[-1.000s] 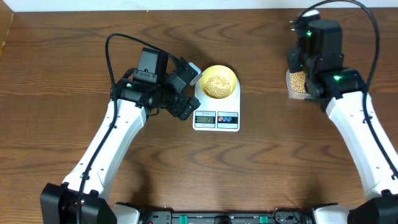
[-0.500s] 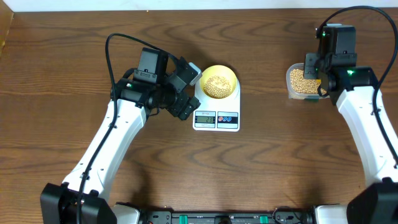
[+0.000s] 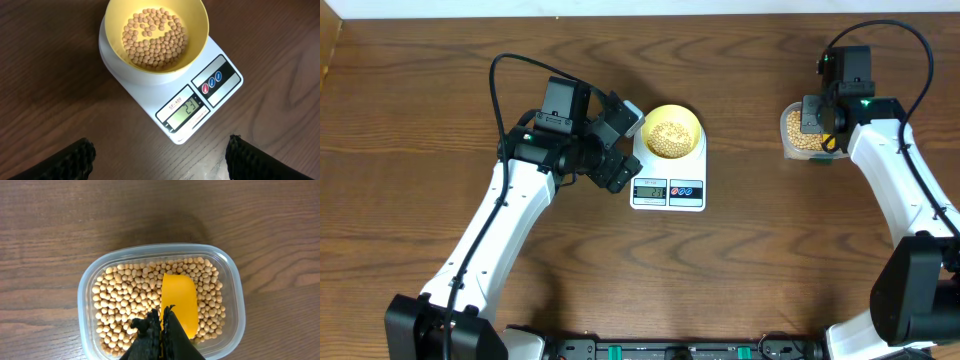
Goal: Scoop item into bowl and weigh 50g on scale
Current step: 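Carry the empty scoop right back over the soybean tub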
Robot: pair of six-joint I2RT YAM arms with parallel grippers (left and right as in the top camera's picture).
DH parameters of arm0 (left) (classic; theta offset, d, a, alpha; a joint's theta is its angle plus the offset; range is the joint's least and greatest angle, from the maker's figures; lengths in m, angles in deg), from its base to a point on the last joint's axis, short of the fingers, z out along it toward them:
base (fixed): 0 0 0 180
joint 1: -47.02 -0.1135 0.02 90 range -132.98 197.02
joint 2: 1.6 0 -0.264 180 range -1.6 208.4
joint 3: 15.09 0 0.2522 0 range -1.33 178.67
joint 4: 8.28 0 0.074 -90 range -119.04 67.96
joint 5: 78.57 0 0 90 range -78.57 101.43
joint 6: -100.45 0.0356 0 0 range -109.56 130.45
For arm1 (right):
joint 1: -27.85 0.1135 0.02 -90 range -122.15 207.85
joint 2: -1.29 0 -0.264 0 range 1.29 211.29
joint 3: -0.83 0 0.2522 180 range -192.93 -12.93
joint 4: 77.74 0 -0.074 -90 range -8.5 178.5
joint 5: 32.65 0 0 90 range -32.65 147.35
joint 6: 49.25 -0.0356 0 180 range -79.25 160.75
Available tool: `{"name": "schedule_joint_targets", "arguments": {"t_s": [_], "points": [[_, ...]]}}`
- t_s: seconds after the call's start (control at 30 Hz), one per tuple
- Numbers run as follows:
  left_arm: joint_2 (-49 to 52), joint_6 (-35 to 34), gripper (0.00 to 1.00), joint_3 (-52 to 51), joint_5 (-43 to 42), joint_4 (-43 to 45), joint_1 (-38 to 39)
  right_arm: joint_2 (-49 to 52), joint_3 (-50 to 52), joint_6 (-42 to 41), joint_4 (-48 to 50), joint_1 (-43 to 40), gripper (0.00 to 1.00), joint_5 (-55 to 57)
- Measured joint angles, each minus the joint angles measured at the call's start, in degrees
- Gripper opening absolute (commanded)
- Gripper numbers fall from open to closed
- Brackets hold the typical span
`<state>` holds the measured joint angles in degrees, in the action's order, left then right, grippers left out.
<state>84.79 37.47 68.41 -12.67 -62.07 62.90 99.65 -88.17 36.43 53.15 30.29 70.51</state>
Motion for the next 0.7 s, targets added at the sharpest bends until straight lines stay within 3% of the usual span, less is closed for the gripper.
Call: {"name": "schedule_joint_targets", "arguments": {"t_s": [0.7], "points": [[0.00, 0.02, 0.86, 0.00, 0.00, 0.00, 0.00, 0.00, 0.00, 4.90, -0.13, -2.36, 0.01, -18.64]]}}
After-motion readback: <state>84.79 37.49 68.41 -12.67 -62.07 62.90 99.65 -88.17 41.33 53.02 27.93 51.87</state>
